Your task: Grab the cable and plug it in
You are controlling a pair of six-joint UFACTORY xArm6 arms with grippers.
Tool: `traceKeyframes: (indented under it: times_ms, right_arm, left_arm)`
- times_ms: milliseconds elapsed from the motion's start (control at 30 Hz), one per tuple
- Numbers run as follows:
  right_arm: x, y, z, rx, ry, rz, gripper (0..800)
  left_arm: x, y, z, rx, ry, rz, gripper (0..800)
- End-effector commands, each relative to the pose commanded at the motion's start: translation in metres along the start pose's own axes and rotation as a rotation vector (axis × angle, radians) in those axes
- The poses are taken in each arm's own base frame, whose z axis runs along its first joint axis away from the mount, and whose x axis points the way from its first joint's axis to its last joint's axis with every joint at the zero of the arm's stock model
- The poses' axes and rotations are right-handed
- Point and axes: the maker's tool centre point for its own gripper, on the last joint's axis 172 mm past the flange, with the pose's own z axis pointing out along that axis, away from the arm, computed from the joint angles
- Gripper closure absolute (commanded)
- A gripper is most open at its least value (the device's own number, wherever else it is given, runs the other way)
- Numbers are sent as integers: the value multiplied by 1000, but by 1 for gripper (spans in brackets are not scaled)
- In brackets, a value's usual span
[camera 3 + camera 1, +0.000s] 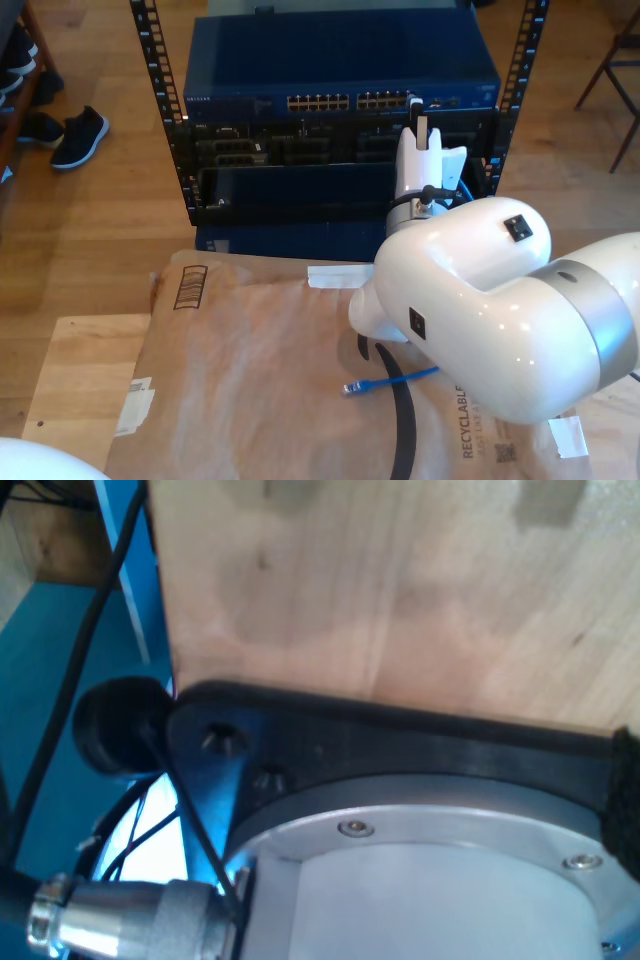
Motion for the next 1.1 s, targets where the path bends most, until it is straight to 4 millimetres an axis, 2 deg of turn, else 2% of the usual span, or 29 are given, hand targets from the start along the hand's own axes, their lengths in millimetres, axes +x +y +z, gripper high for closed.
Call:
traceKeyframes:
  times_ms: [667,1100]
  right_arm:
    - [-1,-5,2,10,1,6,800]
    - [3,-1,2,5,7,3,800]
  left_arm:
    - [0,0,0,0,0,0,1]
    - [0,0,0,0,0,0,1]
